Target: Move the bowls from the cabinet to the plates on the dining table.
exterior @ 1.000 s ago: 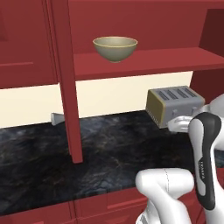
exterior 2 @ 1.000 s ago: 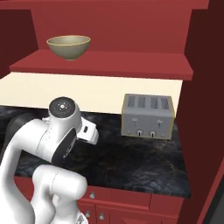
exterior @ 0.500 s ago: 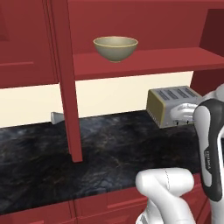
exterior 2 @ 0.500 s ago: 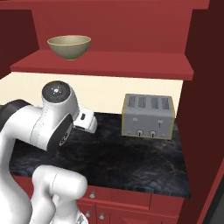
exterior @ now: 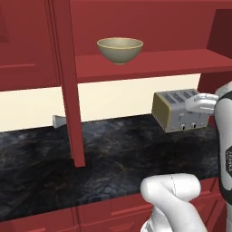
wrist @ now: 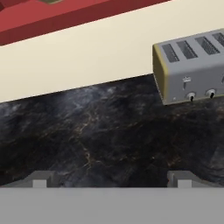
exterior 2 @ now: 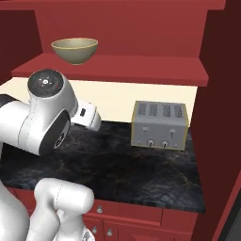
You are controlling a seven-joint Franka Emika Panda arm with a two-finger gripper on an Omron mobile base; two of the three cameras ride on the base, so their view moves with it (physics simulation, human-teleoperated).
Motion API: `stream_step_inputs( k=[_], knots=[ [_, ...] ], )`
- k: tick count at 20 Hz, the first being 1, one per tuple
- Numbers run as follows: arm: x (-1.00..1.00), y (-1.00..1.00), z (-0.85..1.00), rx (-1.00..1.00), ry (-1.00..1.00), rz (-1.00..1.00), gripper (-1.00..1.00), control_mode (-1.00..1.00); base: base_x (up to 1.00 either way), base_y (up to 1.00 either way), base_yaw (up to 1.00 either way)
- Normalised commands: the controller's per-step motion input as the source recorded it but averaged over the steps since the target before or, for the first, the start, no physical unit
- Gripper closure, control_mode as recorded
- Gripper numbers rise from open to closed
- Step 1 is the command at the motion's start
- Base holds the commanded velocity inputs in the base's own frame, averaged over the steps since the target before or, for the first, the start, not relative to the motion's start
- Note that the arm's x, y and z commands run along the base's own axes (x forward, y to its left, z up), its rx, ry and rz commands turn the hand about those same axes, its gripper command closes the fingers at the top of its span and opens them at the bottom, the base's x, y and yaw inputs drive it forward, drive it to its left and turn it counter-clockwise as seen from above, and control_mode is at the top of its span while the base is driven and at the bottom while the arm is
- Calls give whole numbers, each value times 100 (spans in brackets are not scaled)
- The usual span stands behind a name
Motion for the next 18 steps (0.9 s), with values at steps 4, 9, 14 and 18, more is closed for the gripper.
stream_step_inputs(
  k=[4,9,14,18],
  knots=[
    [-18,0,60,0,-10,0,-100,-100,0,0,0],
    [-15,0,67,0,-9,0,-100,-100,0,0,0],
    [-4,0,60,0,-8,0,-100,-100,0,0,0],
    [5,2,36,0,-7,0,-100,-100,0,0,0]
  ],
)
